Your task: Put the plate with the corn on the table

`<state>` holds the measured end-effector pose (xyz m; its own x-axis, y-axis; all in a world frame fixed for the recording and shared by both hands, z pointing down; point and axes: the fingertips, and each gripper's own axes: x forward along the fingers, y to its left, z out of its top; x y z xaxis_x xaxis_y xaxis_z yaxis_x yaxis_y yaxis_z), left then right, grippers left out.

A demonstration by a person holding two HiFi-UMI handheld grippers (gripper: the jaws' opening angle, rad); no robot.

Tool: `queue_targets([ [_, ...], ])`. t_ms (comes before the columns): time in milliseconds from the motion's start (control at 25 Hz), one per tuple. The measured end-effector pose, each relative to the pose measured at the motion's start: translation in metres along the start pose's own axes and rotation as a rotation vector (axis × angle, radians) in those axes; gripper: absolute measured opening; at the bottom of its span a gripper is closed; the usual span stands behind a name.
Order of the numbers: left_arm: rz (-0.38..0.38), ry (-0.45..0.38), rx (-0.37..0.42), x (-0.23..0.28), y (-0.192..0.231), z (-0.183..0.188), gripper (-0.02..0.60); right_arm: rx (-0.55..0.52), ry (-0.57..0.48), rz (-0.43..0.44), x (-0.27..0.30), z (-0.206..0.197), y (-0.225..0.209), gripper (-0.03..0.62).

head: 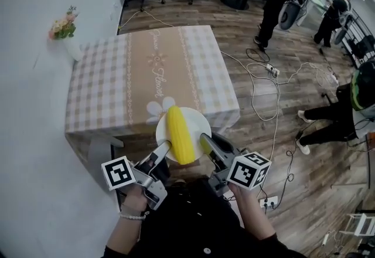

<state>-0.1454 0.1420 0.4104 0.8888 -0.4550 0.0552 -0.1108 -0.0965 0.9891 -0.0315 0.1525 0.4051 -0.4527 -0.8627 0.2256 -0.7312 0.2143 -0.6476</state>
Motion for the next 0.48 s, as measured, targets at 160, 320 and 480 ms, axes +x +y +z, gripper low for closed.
queue_targets([
  [160,0.0,0.008,0.004,-0.0047,0.003,0.0008,0.037,-0.001,0.0,-0.008,0.0014,-0.006,0.0022,0.127],
  [320,0.001,0.014,0.019,-0.005,0.0049,0.0003,0.037,-0.005,-0.001,-0.018,0.0005,-0.0079,0.0007,0.127],
  [480,0.006,0.01,0.02,-0.0038,0.0058,0.0014,0.037,-0.007,-0.001,-0.013,0.0025,-0.0067,-0.0002,0.127],
])
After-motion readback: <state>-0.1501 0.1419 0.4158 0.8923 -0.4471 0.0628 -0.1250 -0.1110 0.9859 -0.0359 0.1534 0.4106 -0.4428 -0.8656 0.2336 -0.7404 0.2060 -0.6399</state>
